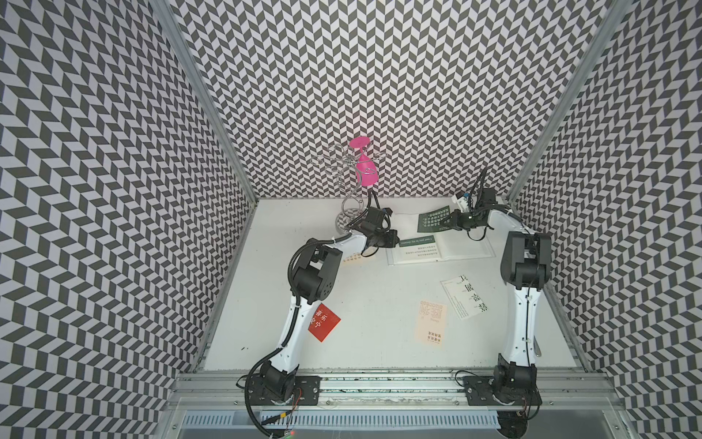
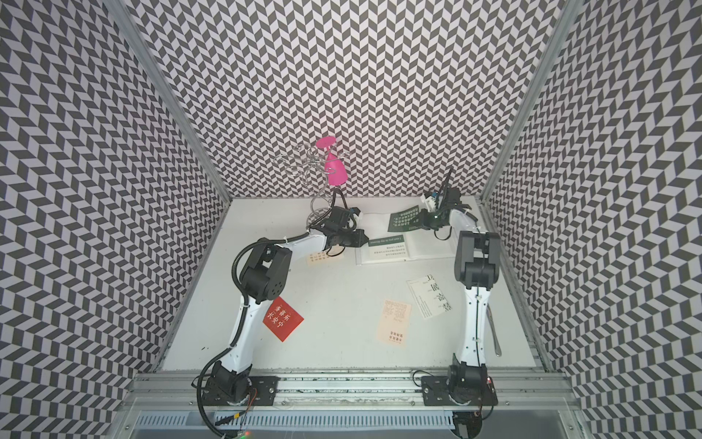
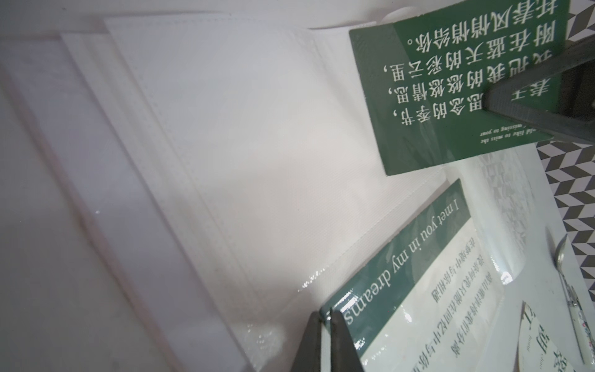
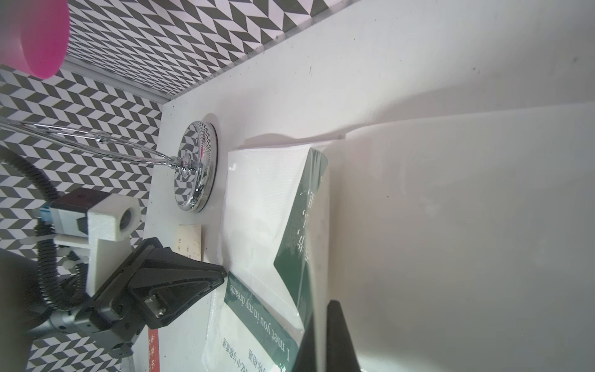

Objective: Place the photos into the photo albums
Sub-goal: Insert the photo into the photo album.

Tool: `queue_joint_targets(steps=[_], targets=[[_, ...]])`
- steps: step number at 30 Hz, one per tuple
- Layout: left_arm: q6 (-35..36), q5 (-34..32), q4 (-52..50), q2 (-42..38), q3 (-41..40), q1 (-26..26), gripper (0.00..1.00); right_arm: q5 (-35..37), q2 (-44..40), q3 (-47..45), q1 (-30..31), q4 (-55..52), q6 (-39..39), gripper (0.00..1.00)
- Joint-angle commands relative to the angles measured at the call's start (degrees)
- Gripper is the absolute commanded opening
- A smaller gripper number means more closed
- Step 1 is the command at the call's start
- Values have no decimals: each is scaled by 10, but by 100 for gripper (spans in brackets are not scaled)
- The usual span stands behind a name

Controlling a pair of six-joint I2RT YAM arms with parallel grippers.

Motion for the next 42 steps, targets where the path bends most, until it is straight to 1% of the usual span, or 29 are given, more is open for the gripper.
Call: queue_joint_targets(steps=[1, 10, 31, 36, 38, 42], targets=[[-1, -6, -36, -10, -20, 0, 11, -22, 28, 25, -1, -37, -36, 0], [-2, -6, -33, -10, -27, 0, 11, -27, 57, 52, 13, -46, -38, 0], [-12, 9, -25, -8, -27, 1, 11, -23, 60, 48, 49, -1, -5, 1], [-10, 6, -25, -13, -33, 2, 11, -25, 54, 53, 49, -18, -20, 0], [-9, 1, -24, -15, -35, 5, 10, -9, 53, 68, 48, -40, -31, 0], [-8, -7, -29, -13, -35, 9, 10, -9, 60, 88, 42, -77, -42, 0]])
